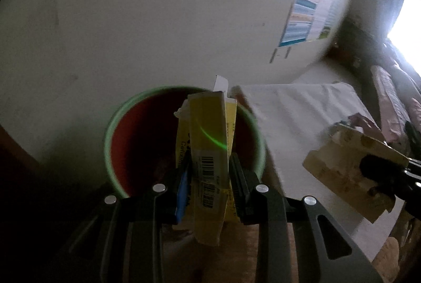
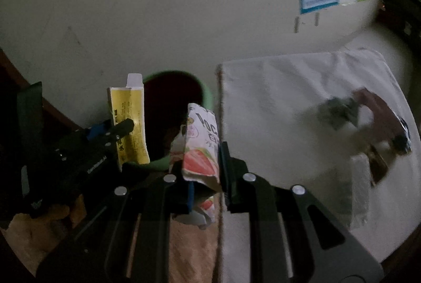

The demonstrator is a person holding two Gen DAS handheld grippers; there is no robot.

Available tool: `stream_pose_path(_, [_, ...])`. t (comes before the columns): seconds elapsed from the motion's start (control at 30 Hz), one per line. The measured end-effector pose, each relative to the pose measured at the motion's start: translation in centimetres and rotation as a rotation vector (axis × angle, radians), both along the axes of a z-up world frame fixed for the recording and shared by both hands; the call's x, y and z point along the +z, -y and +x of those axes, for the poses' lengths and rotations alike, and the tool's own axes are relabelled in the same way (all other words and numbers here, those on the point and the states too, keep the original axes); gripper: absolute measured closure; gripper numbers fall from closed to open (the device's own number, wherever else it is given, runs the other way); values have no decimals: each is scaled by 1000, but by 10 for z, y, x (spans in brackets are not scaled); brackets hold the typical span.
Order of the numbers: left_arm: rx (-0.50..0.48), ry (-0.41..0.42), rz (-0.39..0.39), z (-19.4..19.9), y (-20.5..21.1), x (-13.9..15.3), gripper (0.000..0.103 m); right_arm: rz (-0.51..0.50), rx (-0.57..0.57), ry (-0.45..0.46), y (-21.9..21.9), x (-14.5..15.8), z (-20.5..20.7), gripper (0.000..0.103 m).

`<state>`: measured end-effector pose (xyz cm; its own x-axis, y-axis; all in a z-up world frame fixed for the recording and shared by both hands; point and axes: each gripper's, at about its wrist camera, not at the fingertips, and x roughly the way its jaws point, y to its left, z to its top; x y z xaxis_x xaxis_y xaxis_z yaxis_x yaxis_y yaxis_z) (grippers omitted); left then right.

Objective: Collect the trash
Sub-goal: 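Lift the yellow box and torn carton and carry both over the green bucket, then open the right tool then the left tool to drop both items into the bucket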

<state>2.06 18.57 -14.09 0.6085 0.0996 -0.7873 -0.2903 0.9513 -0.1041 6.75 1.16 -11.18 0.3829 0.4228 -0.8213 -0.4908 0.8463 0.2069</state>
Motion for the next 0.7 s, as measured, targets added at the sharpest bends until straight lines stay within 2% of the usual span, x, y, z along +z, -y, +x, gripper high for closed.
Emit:
stream_pose_path(0.17, [46,-16,-12,-2,-21,-9,76,-15,71,-3,-41,-5,15,86])
stream_pose_path(0.33, [68,-30,-18,-4,-30,-16,76,-46,120,-44,-71,-21,32,86])
stream_pose_path(0.7, [98,-60,-46,-3,-46,-33,76,-60,116,-99,-85,-40,48,85])
